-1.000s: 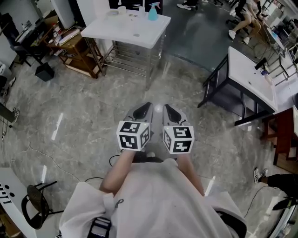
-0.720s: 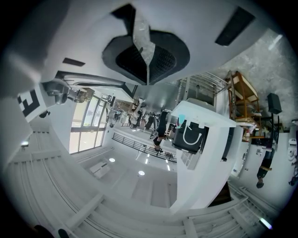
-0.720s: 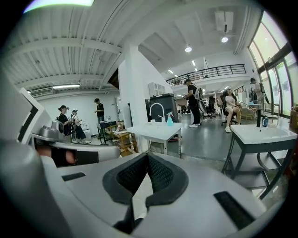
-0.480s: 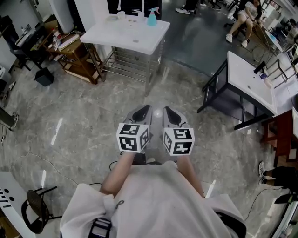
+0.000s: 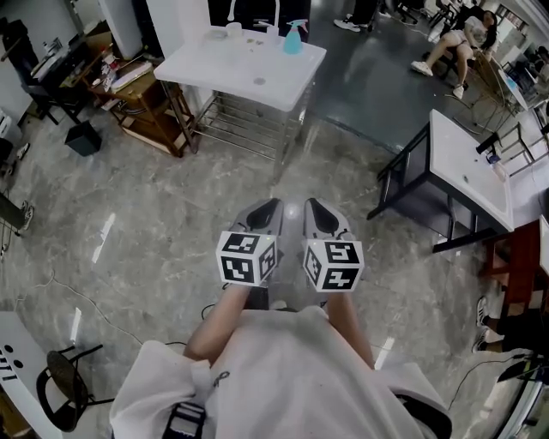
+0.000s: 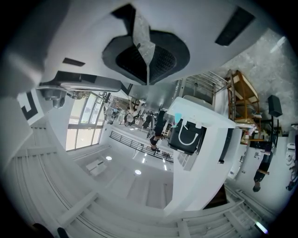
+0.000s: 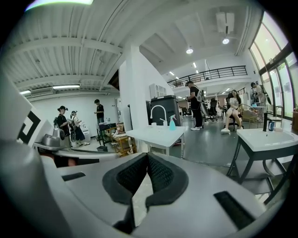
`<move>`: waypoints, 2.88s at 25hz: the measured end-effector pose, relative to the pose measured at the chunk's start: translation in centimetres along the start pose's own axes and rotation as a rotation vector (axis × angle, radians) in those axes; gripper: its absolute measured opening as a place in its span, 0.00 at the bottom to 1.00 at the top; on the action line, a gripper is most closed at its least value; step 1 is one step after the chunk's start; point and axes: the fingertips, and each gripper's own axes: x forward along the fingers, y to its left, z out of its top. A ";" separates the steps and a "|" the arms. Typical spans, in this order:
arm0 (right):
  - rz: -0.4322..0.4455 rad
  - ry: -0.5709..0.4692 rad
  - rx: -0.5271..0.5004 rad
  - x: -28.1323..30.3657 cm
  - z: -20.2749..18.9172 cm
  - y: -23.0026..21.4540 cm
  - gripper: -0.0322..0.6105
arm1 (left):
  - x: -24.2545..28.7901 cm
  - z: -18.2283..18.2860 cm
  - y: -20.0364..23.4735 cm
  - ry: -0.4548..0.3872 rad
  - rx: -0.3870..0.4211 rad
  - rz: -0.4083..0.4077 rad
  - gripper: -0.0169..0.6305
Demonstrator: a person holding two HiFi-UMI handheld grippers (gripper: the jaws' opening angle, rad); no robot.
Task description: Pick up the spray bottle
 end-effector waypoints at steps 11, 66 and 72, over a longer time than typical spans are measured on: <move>0.009 -0.006 -0.018 8.2 3.7 -1.6 0.09 | 5.8 5.0 5.0 -0.027 0.018 0.017 0.08; -0.108 0.027 0.019 26.2 8.2 -3.6 0.09 | 19.0 12.5 17.9 0.049 0.041 -0.084 0.08; -0.070 0.018 0.002 28.3 9.2 -4.6 0.09 | 21.1 13.0 18.4 0.045 0.036 -0.056 0.08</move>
